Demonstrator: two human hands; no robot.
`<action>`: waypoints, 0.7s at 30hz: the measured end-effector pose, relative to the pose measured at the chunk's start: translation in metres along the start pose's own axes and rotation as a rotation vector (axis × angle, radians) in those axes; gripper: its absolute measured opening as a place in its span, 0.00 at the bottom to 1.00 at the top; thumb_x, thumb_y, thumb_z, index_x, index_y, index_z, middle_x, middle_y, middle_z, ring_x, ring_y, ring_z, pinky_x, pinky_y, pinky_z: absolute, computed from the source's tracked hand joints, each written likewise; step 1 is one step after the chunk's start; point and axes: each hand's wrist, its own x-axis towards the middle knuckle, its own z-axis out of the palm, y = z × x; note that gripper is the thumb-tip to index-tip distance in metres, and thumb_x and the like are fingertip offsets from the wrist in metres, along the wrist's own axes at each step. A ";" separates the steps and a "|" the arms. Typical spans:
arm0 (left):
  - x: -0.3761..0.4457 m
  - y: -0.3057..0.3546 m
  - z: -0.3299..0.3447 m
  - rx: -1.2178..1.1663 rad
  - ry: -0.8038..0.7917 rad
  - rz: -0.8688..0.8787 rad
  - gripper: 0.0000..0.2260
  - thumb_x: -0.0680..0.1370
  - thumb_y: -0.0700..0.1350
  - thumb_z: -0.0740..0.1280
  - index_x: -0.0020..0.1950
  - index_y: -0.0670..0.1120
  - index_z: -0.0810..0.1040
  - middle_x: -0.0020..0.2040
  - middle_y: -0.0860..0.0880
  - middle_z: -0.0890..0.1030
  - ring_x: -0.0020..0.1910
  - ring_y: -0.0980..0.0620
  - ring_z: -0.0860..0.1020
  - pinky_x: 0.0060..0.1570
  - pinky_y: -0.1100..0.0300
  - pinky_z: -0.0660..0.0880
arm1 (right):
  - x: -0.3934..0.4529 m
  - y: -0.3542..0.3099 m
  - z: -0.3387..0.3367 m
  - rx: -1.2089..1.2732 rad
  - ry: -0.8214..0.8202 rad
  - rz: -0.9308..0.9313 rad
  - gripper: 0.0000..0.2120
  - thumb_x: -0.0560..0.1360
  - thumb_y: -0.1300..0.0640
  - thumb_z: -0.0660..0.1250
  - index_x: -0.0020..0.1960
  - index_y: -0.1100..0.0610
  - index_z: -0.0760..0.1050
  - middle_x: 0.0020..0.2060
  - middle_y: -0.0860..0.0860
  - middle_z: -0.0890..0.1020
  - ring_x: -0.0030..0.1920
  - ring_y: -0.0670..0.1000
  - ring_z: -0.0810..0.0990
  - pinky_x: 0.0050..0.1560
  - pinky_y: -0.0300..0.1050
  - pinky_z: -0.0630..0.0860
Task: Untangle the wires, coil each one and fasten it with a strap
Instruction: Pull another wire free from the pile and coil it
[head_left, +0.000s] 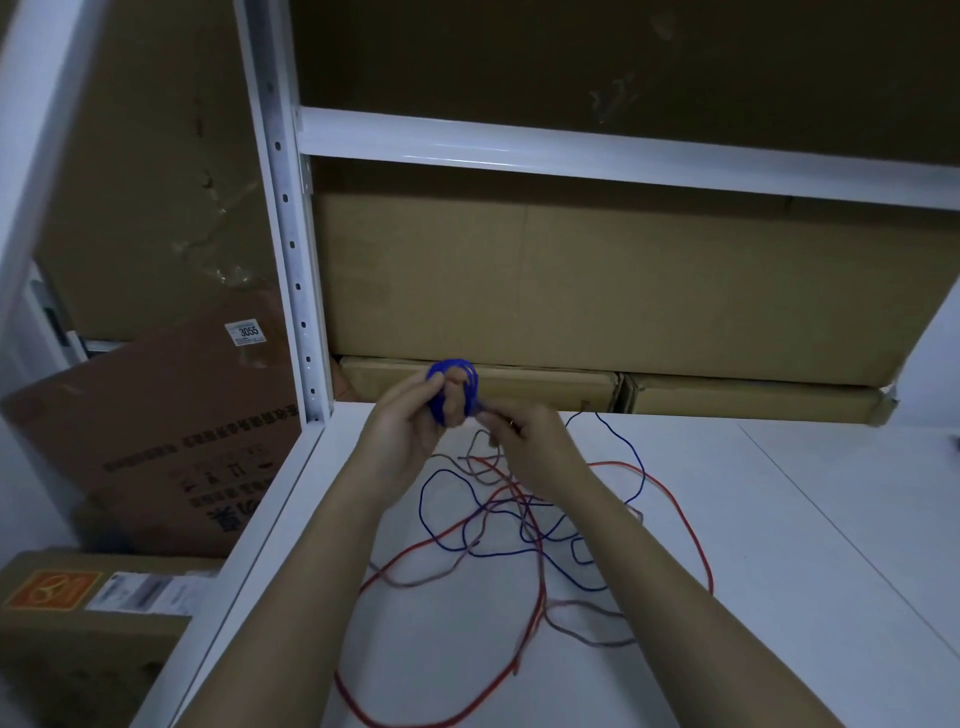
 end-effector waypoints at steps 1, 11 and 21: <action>0.003 -0.001 0.001 -0.042 0.043 -0.003 0.12 0.82 0.36 0.52 0.48 0.38 0.74 0.30 0.51 0.75 0.31 0.56 0.74 0.39 0.65 0.73 | -0.005 0.000 0.005 -0.024 -0.044 0.020 0.11 0.81 0.58 0.59 0.56 0.59 0.80 0.33 0.48 0.79 0.32 0.39 0.74 0.36 0.30 0.67; -0.001 -0.025 -0.010 0.589 0.048 0.035 0.13 0.85 0.41 0.51 0.49 0.50 0.73 0.42 0.58 0.82 0.45 0.64 0.78 0.51 0.72 0.71 | -0.024 -0.028 -0.007 -0.835 0.002 -0.517 0.08 0.66 0.57 0.78 0.34 0.57 0.80 0.32 0.51 0.79 0.30 0.51 0.77 0.23 0.38 0.65; 0.006 -0.033 -0.021 0.682 -0.161 -0.141 0.26 0.82 0.58 0.46 0.39 0.49 0.78 0.36 0.47 0.80 0.38 0.49 0.76 0.48 0.53 0.72 | -0.005 -0.025 -0.031 -0.406 0.155 -0.516 0.02 0.70 0.60 0.75 0.39 0.56 0.83 0.31 0.53 0.77 0.35 0.51 0.72 0.30 0.44 0.68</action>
